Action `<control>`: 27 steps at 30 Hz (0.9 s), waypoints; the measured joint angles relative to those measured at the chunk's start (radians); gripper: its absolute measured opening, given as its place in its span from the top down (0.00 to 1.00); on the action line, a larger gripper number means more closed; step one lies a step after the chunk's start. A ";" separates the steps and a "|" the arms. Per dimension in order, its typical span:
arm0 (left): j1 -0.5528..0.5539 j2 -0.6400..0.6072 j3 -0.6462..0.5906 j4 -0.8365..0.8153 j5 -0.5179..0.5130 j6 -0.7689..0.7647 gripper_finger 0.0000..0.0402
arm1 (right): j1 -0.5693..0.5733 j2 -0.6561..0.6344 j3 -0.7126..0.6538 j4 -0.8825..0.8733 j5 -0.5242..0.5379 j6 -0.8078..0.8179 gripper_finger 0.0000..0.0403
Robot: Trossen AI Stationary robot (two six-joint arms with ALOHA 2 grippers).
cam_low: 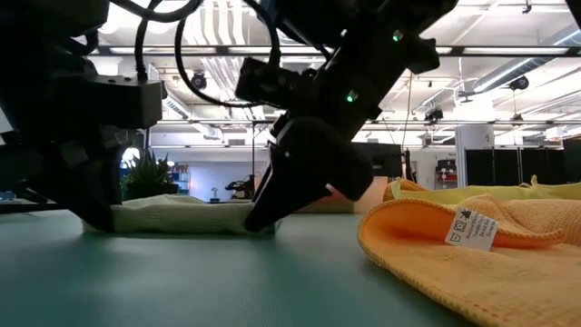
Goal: Fold microfiber towels
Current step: Stack the green microfiber towel on top of the pink microfiber towel in the orange bin
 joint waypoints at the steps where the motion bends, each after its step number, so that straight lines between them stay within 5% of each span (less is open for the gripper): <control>1: 0.005 0.000 0.000 0.004 0.000 0.000 0.97 | -0.001 0.005 0.004 0.001 -0.005 0.000 0.63; 12: 0.054 -0.001 0.009 0.026 0.010 0.003 0.98 | -0.002 0.020 0.014 -0.028 -0.030 0.077 0.95; 27: 0.084 -0.063 0.216 -0.038 0.107 0.203 0.98 | 0.011 -0.161 0.010 -0.268 -0.027 0.291 0.97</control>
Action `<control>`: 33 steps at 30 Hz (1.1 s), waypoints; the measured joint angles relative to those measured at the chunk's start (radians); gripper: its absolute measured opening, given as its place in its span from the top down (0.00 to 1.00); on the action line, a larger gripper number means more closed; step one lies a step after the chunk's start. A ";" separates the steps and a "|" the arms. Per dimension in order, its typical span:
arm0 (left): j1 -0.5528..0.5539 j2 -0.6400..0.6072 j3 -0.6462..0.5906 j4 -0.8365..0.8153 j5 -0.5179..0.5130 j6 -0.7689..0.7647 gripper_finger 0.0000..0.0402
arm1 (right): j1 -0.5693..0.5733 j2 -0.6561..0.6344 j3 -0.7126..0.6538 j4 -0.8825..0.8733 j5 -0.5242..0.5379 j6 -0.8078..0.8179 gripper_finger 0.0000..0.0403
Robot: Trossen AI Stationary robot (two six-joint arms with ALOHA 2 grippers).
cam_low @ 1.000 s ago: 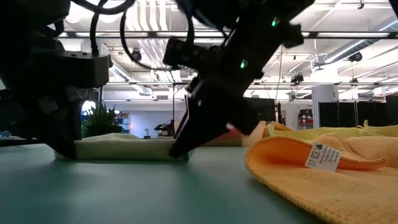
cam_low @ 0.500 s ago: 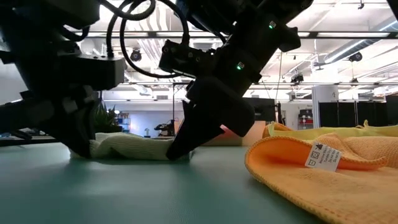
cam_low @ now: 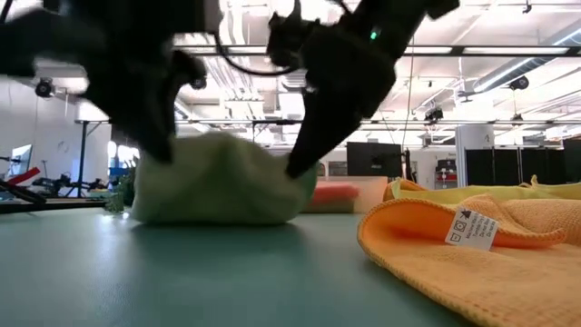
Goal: Fold microfiber towels
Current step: Stack the green microfiber towel on top of the pink microfiber towel in the orange bin
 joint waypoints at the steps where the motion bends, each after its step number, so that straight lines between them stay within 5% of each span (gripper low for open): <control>1: 0.007 -0.009 0.017 -0.004 0.002 0.016 0.98 | 0.004 -0.019 0.000 -0.018 0.001 0.012 0.97; 22: 0.209 -0.107 0.290 -0.137 0.011 0.321 0.98 | 0.020 -0.385 0.000 -0.217 0.197 0.076 0.97; 33: 0.350 -0.120 0.449 -0.139 -0.095 0.588 0.98 | -0.057 -0.514 0.000 -0.261 0.352 -0.002 0.97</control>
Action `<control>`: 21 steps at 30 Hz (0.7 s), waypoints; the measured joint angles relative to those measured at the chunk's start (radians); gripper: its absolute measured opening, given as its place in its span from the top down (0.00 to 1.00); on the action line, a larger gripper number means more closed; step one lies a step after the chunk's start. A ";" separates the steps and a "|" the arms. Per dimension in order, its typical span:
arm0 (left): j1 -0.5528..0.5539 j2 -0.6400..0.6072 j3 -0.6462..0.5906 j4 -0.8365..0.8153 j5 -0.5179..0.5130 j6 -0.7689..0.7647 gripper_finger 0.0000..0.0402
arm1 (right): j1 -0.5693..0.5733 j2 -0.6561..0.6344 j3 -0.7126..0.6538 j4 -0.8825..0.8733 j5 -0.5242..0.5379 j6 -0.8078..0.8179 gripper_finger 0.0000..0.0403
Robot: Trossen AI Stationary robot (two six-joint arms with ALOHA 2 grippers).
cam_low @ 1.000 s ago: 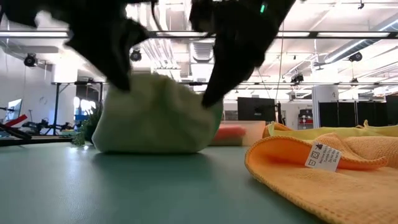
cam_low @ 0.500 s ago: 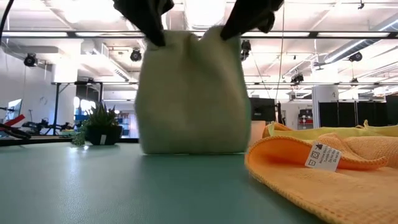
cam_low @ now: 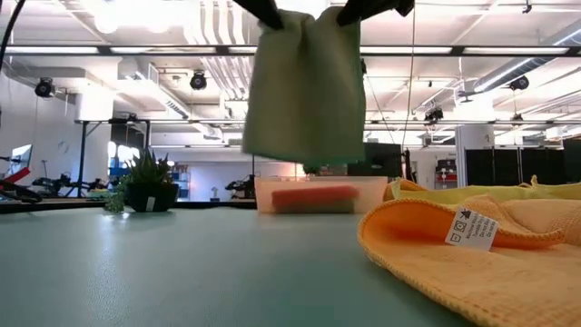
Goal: Fold microfiber towels
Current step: Stack the green microfiber towel on top of the pink microfiber towel in the orange bin
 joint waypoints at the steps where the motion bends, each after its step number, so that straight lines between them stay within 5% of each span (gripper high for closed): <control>1: 0.018 0.000 0.011 0.008 -0.002 0.026 0.98 | -0.015 -0.011 0.000 -0.001 0.010 -0.010 0.97; 15: 0.317 0.002 0.043 0.216 -0.002 0.300 0.98 | -0.362 -0.055 0.001 0.085 0.019 -0.292 0.97; 21: 0.441 0.002 0.010 0.335 0.067 0.345 0.98 | -0.520 -0.030 0.001 0.166 -0.113 -0.355 0.97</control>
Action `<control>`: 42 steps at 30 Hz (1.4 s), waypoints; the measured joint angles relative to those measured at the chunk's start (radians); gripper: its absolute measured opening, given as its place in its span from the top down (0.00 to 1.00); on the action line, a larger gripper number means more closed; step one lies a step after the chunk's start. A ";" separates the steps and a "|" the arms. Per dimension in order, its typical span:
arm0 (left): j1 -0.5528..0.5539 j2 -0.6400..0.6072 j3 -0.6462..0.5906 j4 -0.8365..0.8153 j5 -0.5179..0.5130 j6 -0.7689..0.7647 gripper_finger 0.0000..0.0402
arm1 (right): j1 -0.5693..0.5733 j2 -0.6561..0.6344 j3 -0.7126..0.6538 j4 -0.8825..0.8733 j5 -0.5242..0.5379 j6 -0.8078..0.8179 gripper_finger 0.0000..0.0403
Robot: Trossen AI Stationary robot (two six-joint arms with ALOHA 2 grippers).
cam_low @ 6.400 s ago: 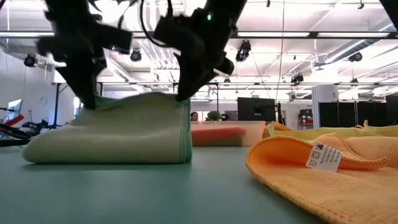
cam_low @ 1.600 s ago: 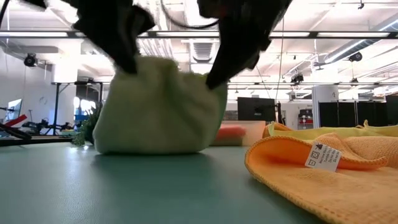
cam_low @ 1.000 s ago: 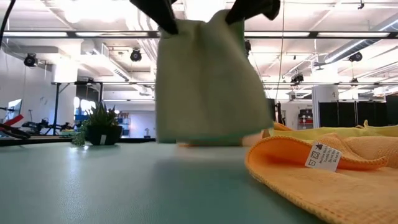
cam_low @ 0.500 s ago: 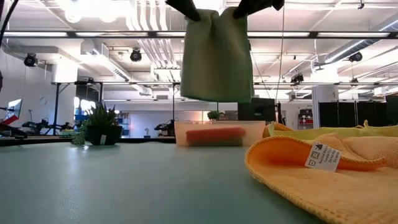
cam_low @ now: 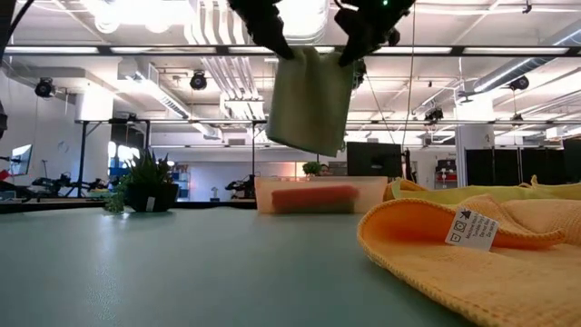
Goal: Fold microfiber towels
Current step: Stack the green microfiber towel on top of the pink microfiber towel in the orange bin
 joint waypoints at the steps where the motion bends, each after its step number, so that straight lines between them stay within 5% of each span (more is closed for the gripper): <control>1: 0.017 0.001 -0.003 0.009 0.025 0.001 0.98 | -0.019 0.007 0.000 0.021 -0.028 -0.007 0.97; 6: 0.072 0.037 -0.005 0.033 0.091 0.038 0.98 | -0.086 0.053 0.000 0.084 -0.109 -0.037 0.97; 17: 0.126 0.123 -0.006 0.054 0.092 0.153 0.98 | -0.128 0.074 0.000 0.087 -0.115 -0.037 0.97; 29: 0.169 0.179 -0.006 0.269 0.133 0.370 0.98 | -0.140 0.064 0.000 0.086 -0.112 0.080 0.97; 42: 0.204 0.314 -0.006 0.536 0.164 0.820 0.98 | -0.071 0.060 0.000 -0.104 -0.103 0.294 0.97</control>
